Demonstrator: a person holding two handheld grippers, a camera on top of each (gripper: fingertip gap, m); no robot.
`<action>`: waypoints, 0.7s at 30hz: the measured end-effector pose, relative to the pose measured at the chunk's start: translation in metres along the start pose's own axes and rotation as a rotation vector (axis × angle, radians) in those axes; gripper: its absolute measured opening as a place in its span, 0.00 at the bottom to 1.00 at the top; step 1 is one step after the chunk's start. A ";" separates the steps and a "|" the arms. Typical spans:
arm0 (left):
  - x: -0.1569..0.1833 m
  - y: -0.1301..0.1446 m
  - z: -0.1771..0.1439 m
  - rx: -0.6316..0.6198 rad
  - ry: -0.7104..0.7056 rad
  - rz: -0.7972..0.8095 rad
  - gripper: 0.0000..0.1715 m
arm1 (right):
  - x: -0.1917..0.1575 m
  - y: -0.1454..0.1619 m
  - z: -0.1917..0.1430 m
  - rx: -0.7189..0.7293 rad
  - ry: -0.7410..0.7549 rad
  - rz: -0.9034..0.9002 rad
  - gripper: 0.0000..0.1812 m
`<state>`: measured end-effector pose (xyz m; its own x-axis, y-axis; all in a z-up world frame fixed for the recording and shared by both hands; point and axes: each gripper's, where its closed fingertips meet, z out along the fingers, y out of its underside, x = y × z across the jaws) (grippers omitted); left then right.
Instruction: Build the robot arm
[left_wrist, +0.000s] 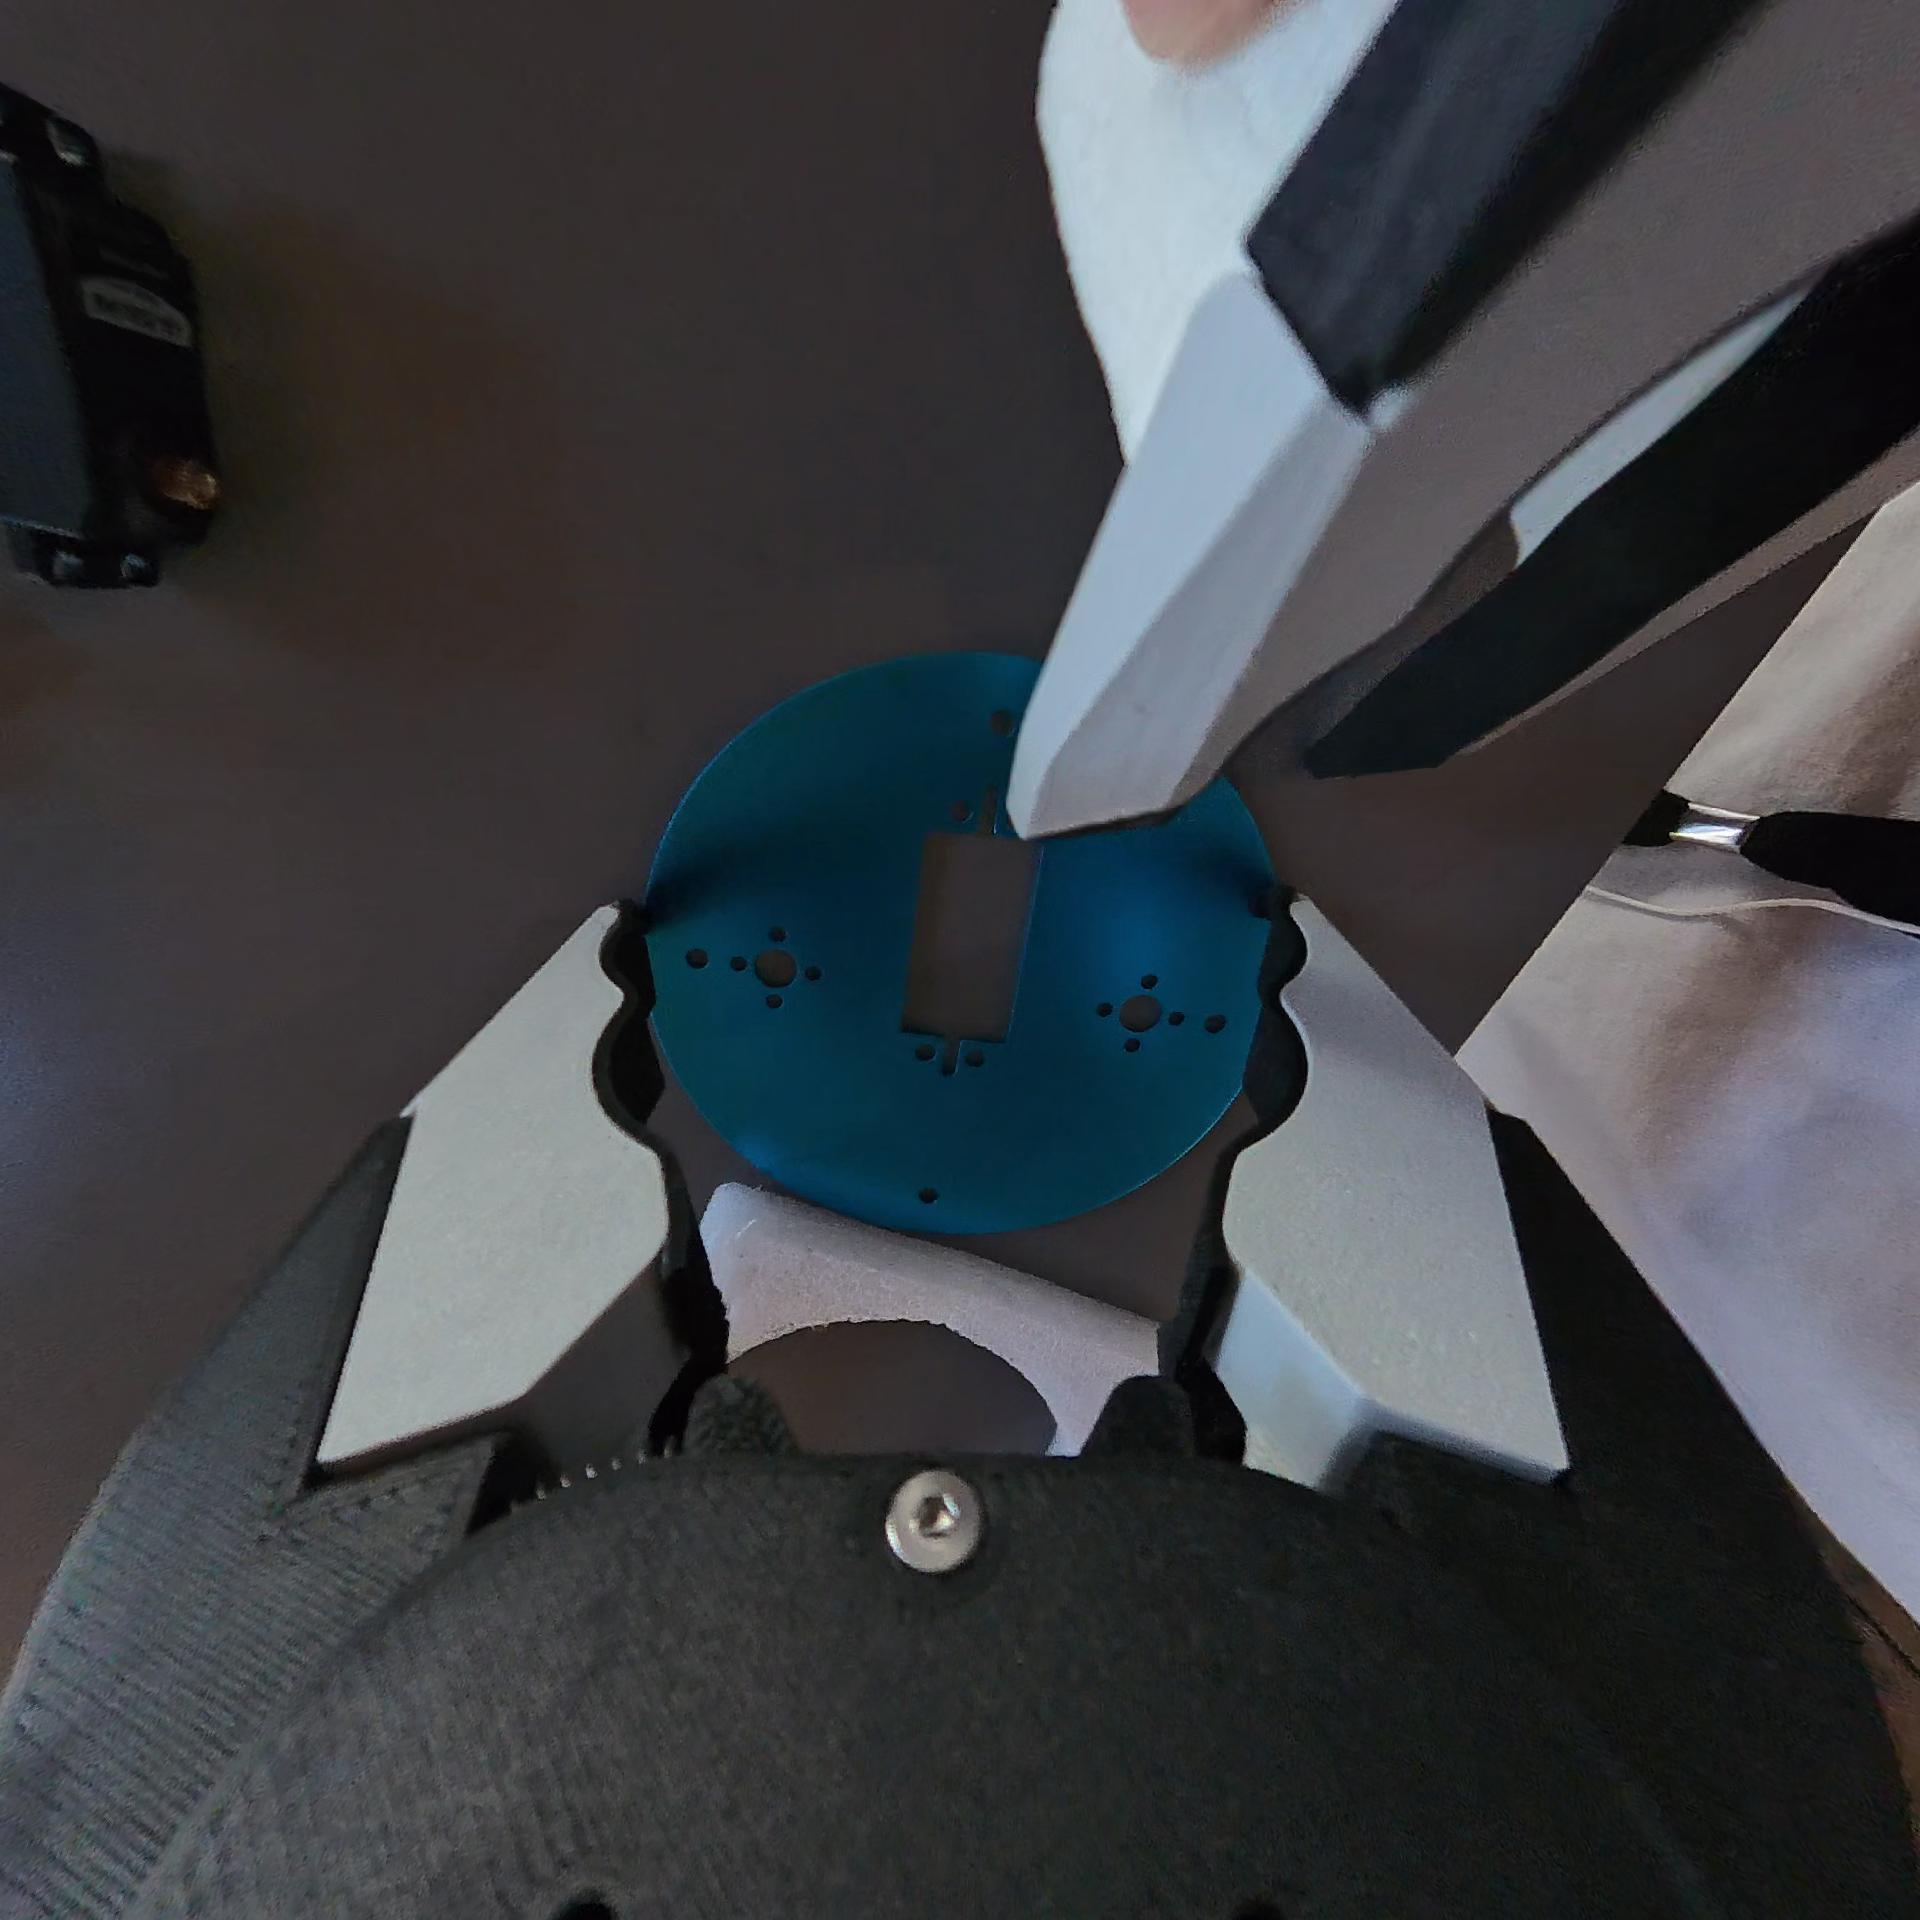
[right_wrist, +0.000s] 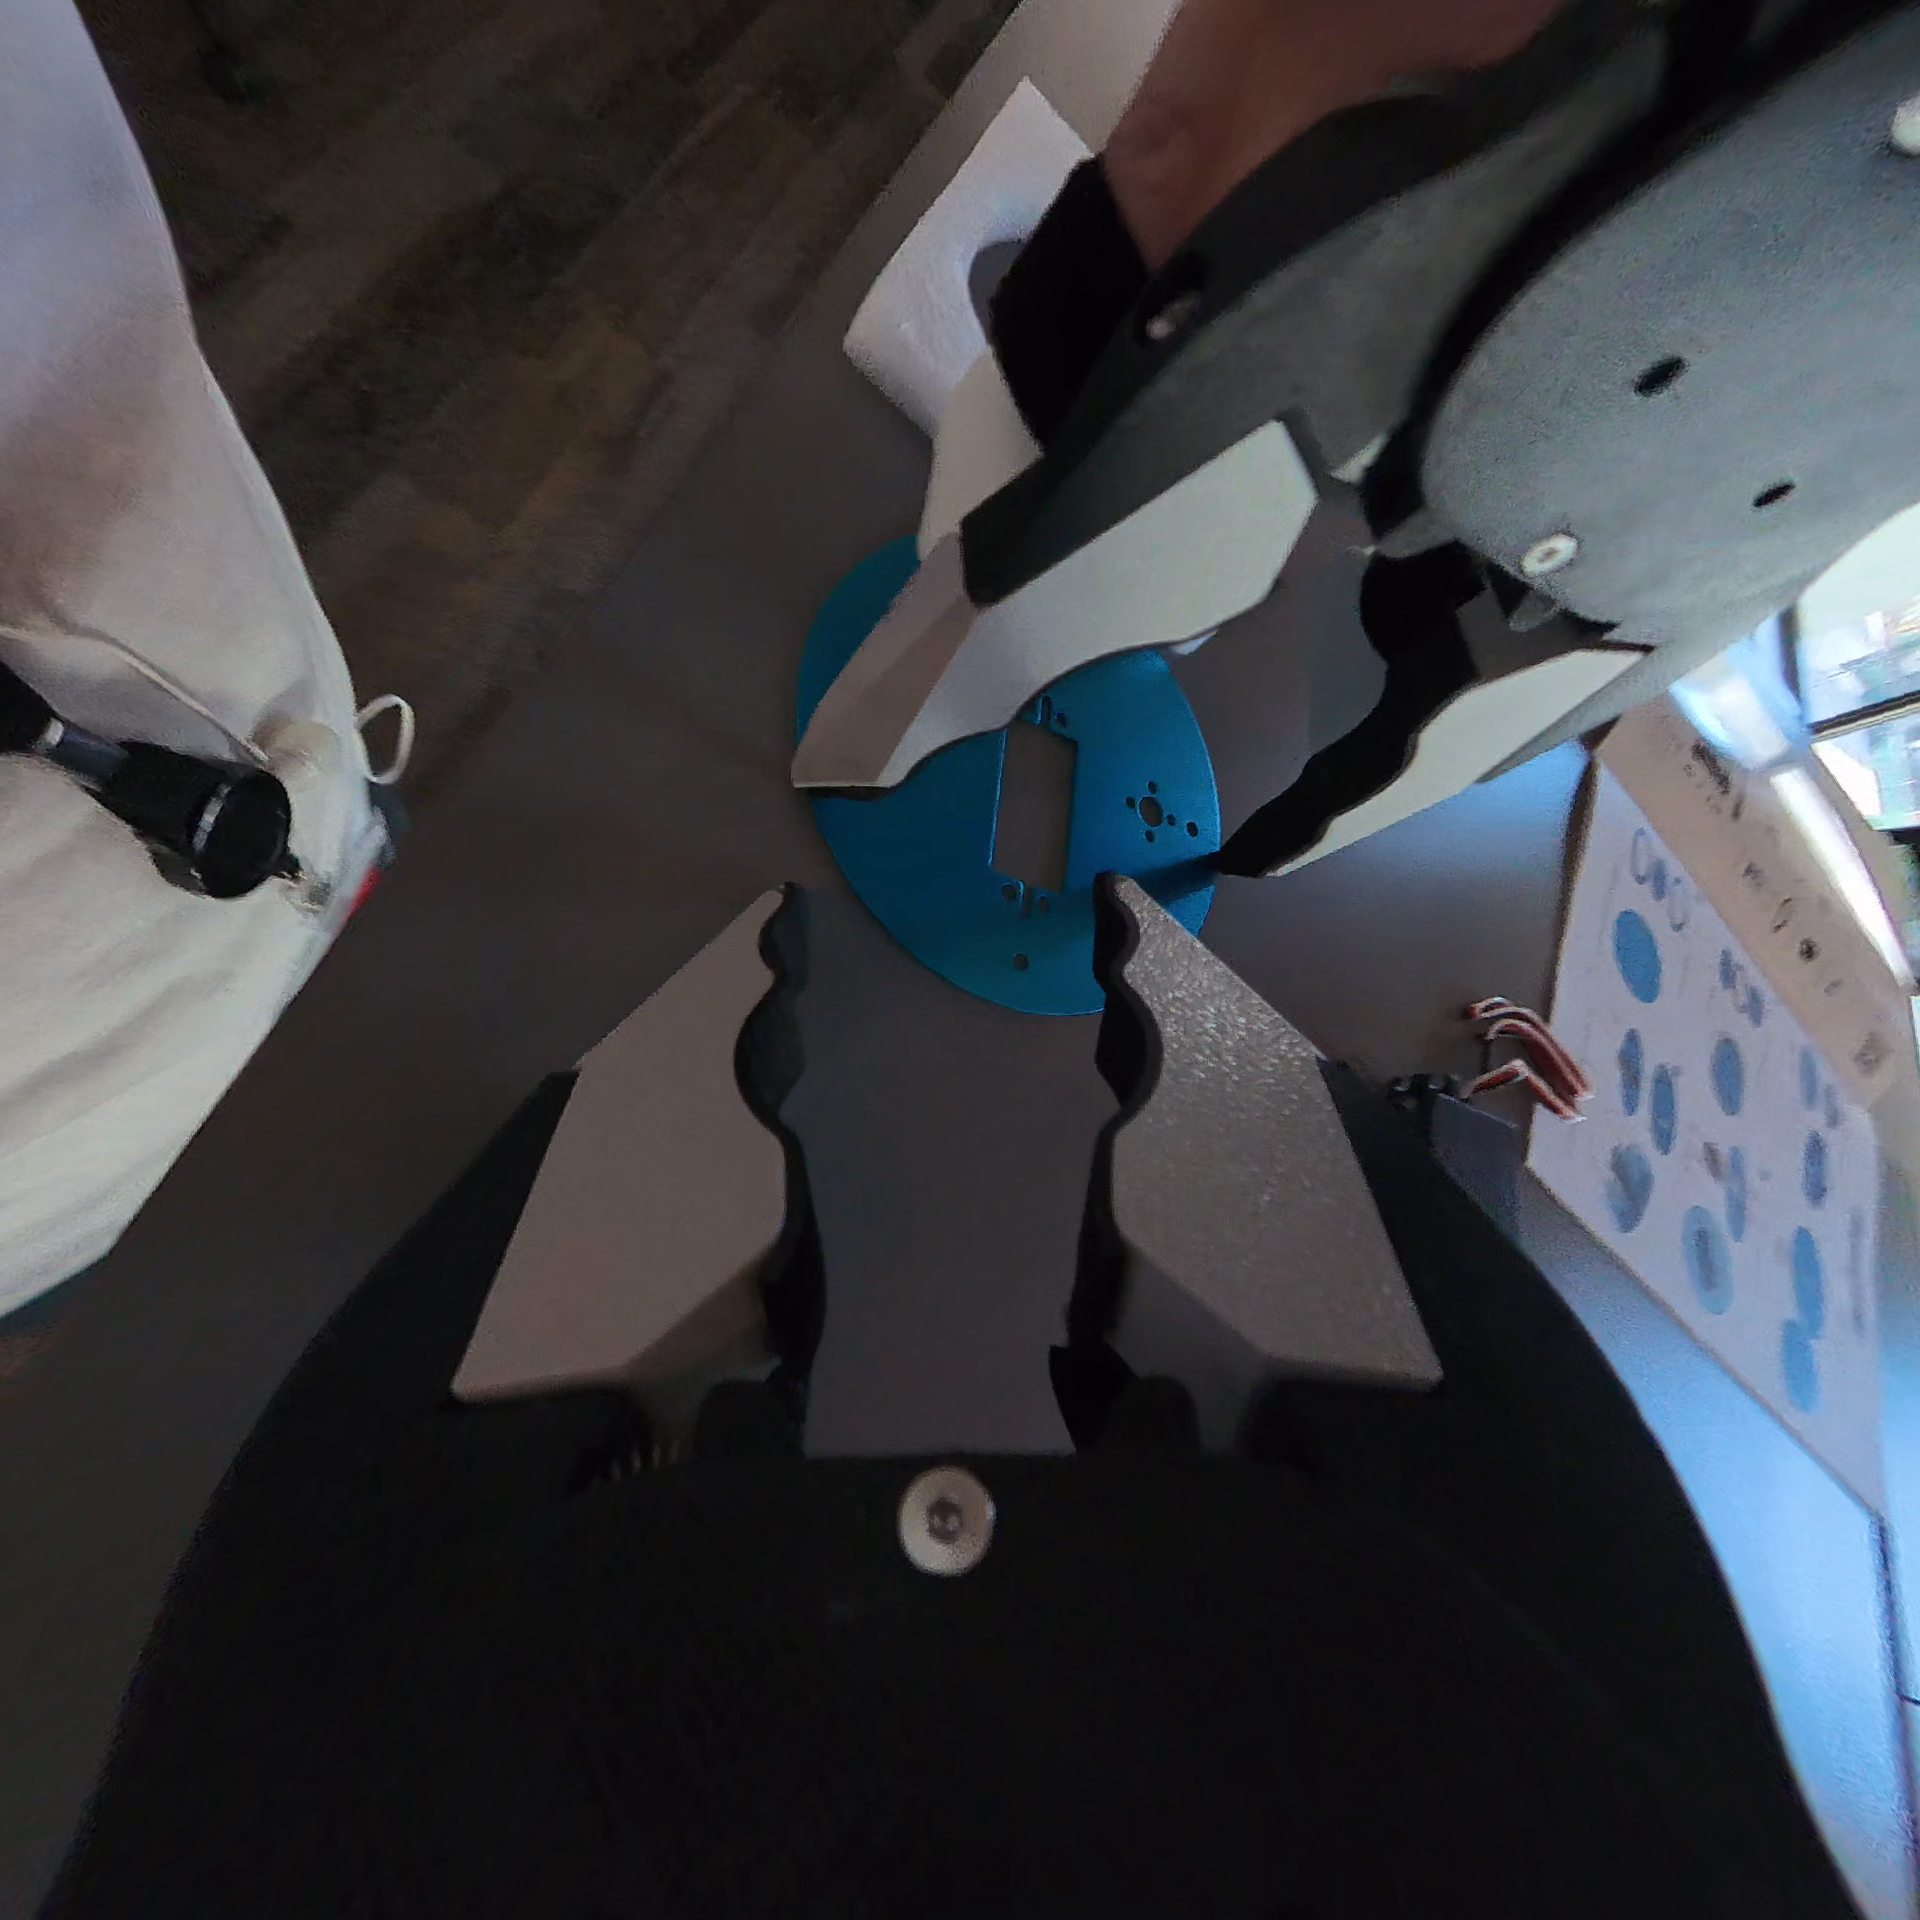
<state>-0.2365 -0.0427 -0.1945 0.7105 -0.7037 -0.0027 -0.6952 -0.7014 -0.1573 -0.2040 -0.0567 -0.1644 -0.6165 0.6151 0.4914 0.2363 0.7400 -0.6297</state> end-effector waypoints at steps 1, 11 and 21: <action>0.001 0.001 0.001 -0.006 -0.003 0.010 0.69 | -0.001 -0.001 -0.001 0.012 -0.017 0.038 0.30; -0.002 -0.002 0.000 -0.023 0.004 -0.001 0.67 | -0.006 0.000 0.001 0.019 -0.043 0.142 0.29; -0.006 -0.010 -0.014 0.073 0.166 -0.158 0.60 | -0.002 0.006 0.006 0.035 -0.068 0.292 0.29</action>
<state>-0.2355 -0.0330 -0.1786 0.7783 -0.5988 0.1889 -0.5624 -0.7986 -0.2142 -0.2060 -0.0549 -0.1733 -0.5756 0.7799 0.2457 0.3861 0.5241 -0.7591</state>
